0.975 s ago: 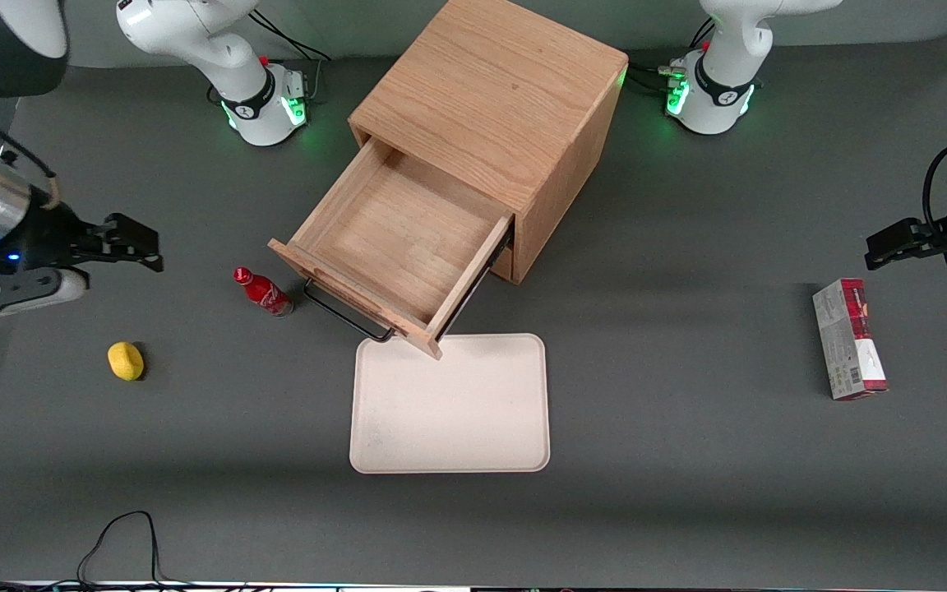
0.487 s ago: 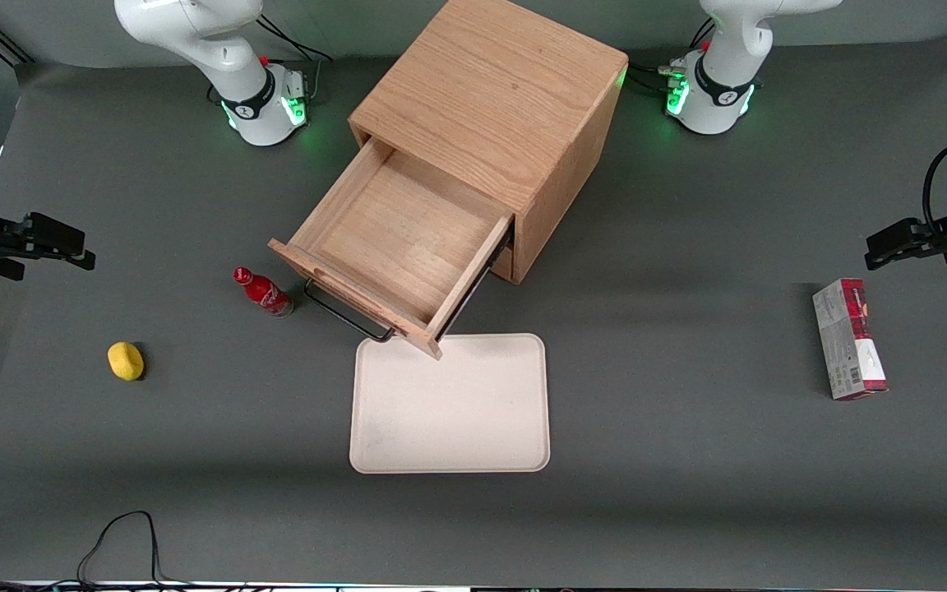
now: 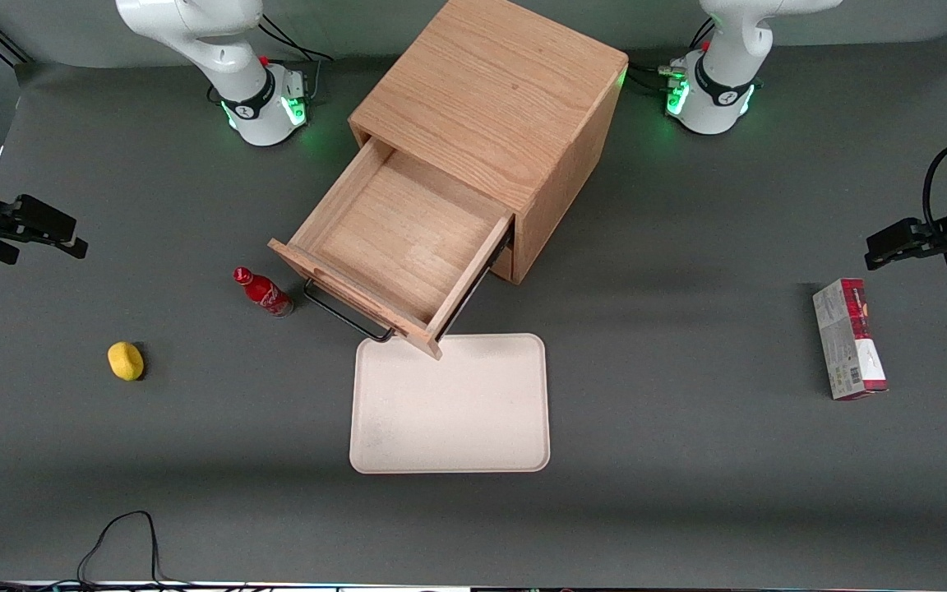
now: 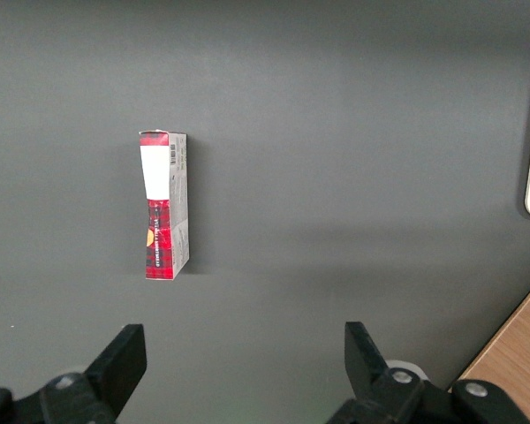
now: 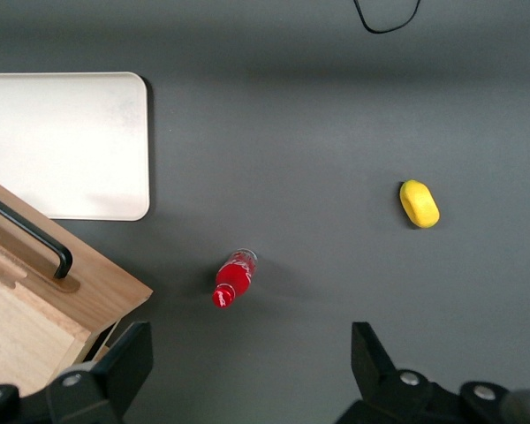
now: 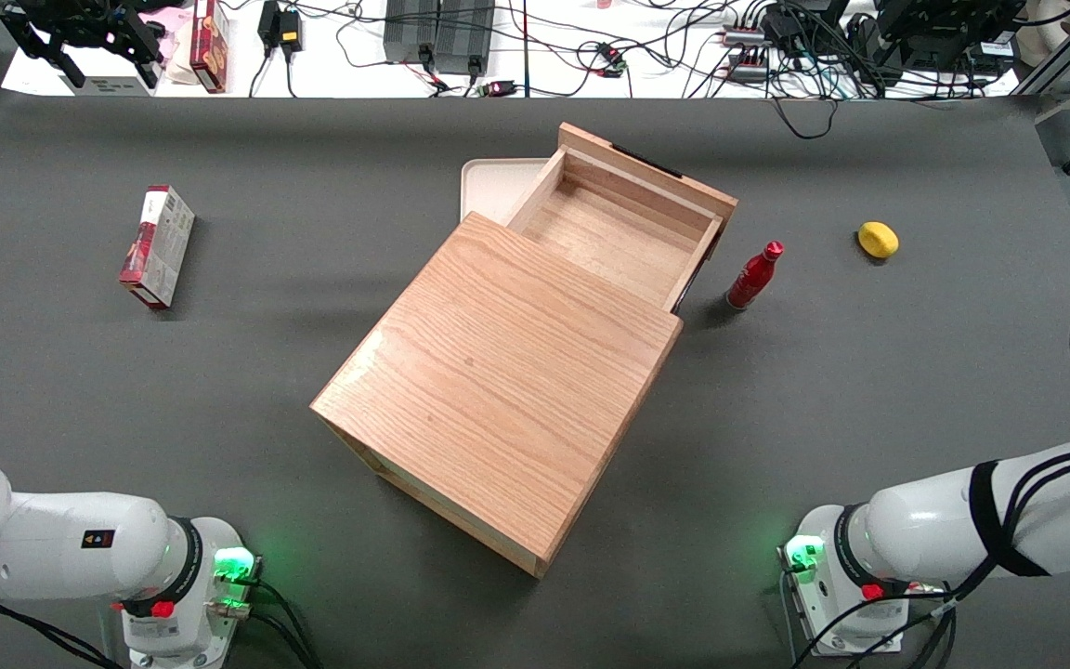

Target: Open upper drawer

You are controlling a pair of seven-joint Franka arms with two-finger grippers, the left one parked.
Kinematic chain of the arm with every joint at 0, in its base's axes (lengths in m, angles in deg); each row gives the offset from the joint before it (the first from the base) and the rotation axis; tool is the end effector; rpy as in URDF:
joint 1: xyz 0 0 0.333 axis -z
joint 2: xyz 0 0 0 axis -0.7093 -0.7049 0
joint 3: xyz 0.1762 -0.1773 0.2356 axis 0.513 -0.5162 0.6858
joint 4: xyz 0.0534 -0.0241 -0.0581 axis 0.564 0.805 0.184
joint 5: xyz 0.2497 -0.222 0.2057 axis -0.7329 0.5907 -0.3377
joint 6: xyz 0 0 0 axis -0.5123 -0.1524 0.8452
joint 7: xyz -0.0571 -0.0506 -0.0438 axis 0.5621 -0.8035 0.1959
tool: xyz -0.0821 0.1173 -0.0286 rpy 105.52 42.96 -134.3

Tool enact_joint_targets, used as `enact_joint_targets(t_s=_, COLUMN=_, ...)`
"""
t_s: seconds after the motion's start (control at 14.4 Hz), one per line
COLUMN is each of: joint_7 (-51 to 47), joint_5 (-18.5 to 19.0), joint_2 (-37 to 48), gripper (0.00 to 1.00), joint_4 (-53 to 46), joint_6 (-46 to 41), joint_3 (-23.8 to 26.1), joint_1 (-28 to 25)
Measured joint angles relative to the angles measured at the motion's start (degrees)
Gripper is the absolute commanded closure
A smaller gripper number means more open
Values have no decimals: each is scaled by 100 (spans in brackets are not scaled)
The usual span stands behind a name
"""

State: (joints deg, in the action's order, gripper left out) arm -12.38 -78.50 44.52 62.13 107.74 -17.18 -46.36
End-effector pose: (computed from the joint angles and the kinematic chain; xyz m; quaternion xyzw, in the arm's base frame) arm 0.5688 -0.0044 0.6226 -0.9995 0.0012 -0.0145 0.0279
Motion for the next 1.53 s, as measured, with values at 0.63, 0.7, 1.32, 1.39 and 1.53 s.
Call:
enact_joint_targets(t_s=0.63, joint_7=-39, joint_5=256, joint_2=-122, gripper=0, joint_4=159, joint_6=467, joint_3=7, joint_1=10)
enact_joint_targets(t_s=0.7, joint_7=-39, joint_5=257, joint_2=-122, gripper=0, joint_4=164, joint_6=499, joint_3=6, joint_1=12)
enact_joint_targets(t_s=1.32, joint_7=-5, joint_5=271, joint_2=-122, gripper=0, joint_4=200, joint_6=360, joint_3=6, joint_1=12)
enact_joint_targets(t_s=1.39, joint_7=-5, joint_5=274, joint_2=-122, gripper=0, joint_4=203, joint_6=353, joint_3=6, joint_1=11)
enact_joint_targets(t_s=1.53, joint_7=-5, joint_5=274, joint_2=-122, gripper=0, joint_4=205, joint_6=350, joint_3=7, joint_1=-9)
